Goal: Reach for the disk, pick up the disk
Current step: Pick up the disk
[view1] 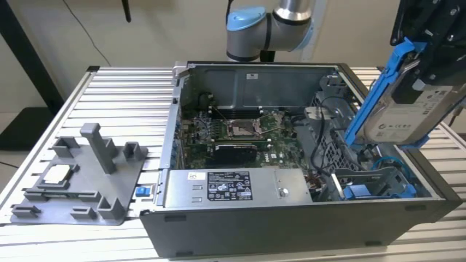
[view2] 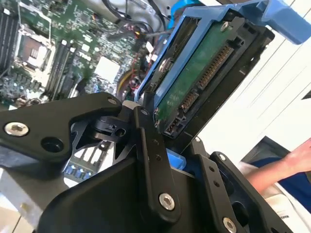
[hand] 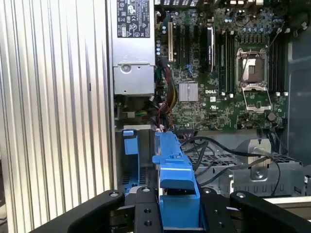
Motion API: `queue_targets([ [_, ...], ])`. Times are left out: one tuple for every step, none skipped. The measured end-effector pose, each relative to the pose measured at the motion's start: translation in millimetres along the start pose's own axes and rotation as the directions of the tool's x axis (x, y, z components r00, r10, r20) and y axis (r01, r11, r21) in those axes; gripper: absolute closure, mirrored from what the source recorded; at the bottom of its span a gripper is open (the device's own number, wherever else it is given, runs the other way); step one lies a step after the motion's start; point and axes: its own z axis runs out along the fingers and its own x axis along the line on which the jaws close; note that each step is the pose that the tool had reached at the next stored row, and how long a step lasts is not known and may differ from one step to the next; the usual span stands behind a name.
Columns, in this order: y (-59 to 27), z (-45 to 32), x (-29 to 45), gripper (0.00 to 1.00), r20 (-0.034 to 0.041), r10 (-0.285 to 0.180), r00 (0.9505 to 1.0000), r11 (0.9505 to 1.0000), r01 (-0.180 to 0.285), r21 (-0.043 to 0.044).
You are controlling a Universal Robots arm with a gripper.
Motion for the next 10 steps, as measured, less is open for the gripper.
queue_targets([
  [-0.2,0.2,3.8,1.00,-0.0017,0.000,1.0000,1.0000,0.000,0.0001],
  [-0.4,0.3,7.4,1.00,-0.0042,0.000,1.0000,1.0000,0.000,0.0002],
  [-0.6,0.5,10.8,1.00,-0.0070,0.000,1.0000,1.0000,0.000,0.0004],
  [-0.7,0.7,13.6,1.00,-0.0099,0.000,1.0000,1.0000,0.000,0.0005],
  [-0.8,1.6,15.4,1.00,-0.0116,0.000,0.9999,1.0000,0.000,0.0005],
  [-0.9,3.2,16.6,1.00,-0.0122,0.000,0.9999,1.0000,0.000,0.0006],
  [-1.0,5.0,17.4,1.00,-0.0126,0.000,0.9999,1.0000,0.000,0.0007],
  [-1.0,6.0,17.9,1.00,-0.0141,0.000,0.9999,1.0000,0.000,0.0007],
  [-1.0,6.5,18.2,1.00,-0.0183,0.000,0.9998,1.0000,0.000,0.0009],
  [-1.1,7.2,18.6,1.00,-0.0223,0.000,0.9998,1.0000,0.000,0.0012],
])
